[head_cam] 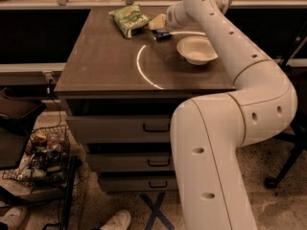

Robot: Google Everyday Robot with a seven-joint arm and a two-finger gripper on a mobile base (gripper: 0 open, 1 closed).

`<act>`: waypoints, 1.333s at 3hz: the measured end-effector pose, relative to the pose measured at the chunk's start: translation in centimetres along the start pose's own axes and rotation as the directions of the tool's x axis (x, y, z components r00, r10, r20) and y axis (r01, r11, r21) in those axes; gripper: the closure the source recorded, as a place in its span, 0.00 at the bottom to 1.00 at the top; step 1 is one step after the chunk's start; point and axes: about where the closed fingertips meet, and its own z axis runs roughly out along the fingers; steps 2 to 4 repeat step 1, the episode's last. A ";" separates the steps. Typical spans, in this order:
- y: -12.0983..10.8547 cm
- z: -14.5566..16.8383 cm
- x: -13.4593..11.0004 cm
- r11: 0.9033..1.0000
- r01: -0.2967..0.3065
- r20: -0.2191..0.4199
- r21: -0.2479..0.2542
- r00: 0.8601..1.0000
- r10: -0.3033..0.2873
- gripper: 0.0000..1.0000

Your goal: Move rxbar blueberry near green jalapeno chip bag

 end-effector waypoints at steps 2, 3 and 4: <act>0.1 0.2 0.2 1.000 0.000 -0.003 -0.002 1.000 0.000 0.00; 0.1 0.2 0.2 1.000 0.000 -0.003 -0.002 1.000 0.000 0.00; 0.1 0.2 0.2 1.000 0.000 -0.003 -0.002 1.000 0.000 0.00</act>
Offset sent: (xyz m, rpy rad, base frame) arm 0.0000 0.0000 0.0000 0.0000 0.0000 0.0000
